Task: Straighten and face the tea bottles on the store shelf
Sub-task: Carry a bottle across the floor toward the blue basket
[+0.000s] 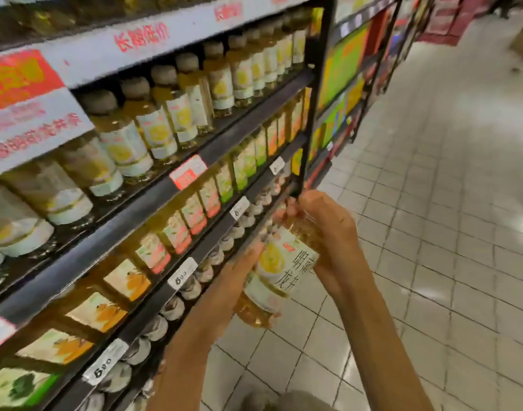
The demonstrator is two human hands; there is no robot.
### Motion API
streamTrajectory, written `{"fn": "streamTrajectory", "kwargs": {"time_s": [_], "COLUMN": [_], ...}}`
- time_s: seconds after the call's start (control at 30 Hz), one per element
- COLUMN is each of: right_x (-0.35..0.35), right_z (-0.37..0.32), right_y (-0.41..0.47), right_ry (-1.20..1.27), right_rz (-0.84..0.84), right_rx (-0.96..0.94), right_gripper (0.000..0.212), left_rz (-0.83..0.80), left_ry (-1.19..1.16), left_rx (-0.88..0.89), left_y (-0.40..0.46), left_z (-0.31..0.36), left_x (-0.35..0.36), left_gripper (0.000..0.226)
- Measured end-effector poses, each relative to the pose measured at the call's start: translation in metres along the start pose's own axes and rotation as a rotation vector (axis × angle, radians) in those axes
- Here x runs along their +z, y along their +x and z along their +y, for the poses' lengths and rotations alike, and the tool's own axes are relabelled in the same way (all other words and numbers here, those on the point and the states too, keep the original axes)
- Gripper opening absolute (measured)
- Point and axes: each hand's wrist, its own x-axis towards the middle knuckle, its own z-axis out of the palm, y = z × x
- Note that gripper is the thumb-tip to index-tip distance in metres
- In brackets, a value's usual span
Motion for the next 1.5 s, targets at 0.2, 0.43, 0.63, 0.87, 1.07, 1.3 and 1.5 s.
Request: {"fn": "streamTrajectory", "kwargs": {"time_s": [0.2,0.43,0.63,0.87,1.07,1.3,1.5], "right_x": [-0.064,-0.153,-0.259,-0.379,-0.483,-0.636,-0.756], "right_z": [-0.028,-0.068,-0.127,-0.191,-0.222,-0.286,-0.377], "right_y": [-0.06,-0.11,-0.113,-0.098,-0.071,-0.005,0.046], "right_ry": [-0.028,-0.019,-0.001,0.041,0.116,0.2,0.208], "right_rz": [0.382,0.65,0.815,0.92,0.973,1.047,1.108], "right_rx": [-0.117,-0.241,-0.329,-0.322,-0.353,-0.424,-0.491], "right_gripper": [0.014,0.012,0.016,0.012,0.019,0.011,0.011], "left_rz": [-0.25,-0.516,-0.615,-0.695,-0.737,-0.832,-0.908], "left_ry": [0.124,0.29,0.183,0.217,0.254,0.361,0.458], "left_rx": [-0.022,-0.052,-0.043,-0.034,-0.11,-0.149,-0.129], "left_y": [0.033,0.073,0.125,0.201,0.283,0.426,0.536], "left_z": [-0.028,-0.037,-0.031,-0.018,-0.014,0.013,0.059], "left_x": [0.066,0.169,0.279,0.402,0.491,0.625,0.769], "left_gripper": [0.065,0.063,0.046,0.04,0.038,0.046,0.04]}}
